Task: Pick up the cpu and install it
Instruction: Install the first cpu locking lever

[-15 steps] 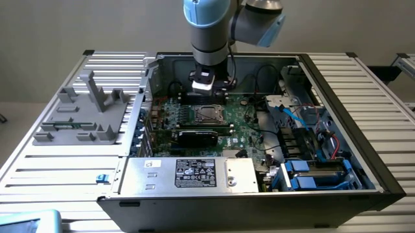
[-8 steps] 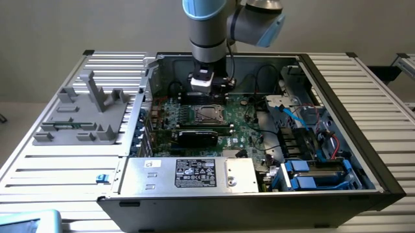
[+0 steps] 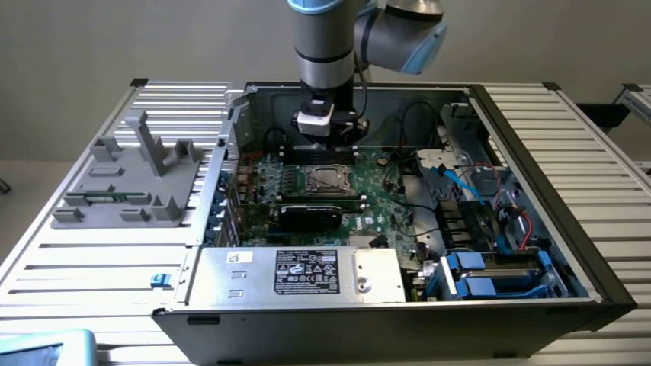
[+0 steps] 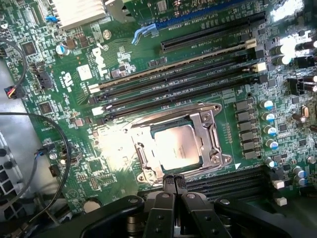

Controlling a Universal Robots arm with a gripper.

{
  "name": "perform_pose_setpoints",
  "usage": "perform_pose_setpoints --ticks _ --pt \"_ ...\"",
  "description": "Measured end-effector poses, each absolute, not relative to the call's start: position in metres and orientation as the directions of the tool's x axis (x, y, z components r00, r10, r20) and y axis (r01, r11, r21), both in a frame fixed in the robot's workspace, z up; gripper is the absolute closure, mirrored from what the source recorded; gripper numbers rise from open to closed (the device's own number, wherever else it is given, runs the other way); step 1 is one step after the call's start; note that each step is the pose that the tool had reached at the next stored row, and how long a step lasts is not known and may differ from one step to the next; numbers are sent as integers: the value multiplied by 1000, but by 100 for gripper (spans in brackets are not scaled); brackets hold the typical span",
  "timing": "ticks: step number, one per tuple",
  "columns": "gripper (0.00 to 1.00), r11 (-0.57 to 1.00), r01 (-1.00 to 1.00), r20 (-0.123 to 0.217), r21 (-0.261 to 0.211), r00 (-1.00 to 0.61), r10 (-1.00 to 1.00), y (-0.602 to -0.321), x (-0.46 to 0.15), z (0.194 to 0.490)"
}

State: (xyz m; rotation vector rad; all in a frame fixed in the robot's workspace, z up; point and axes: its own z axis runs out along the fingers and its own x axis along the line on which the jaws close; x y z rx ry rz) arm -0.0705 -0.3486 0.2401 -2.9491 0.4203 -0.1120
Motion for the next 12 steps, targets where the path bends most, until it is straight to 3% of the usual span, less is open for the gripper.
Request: perform_pose_setpoints --ticks 12 --pt "88 -965 -255 73 -69 963 -259 -347 -74 250"
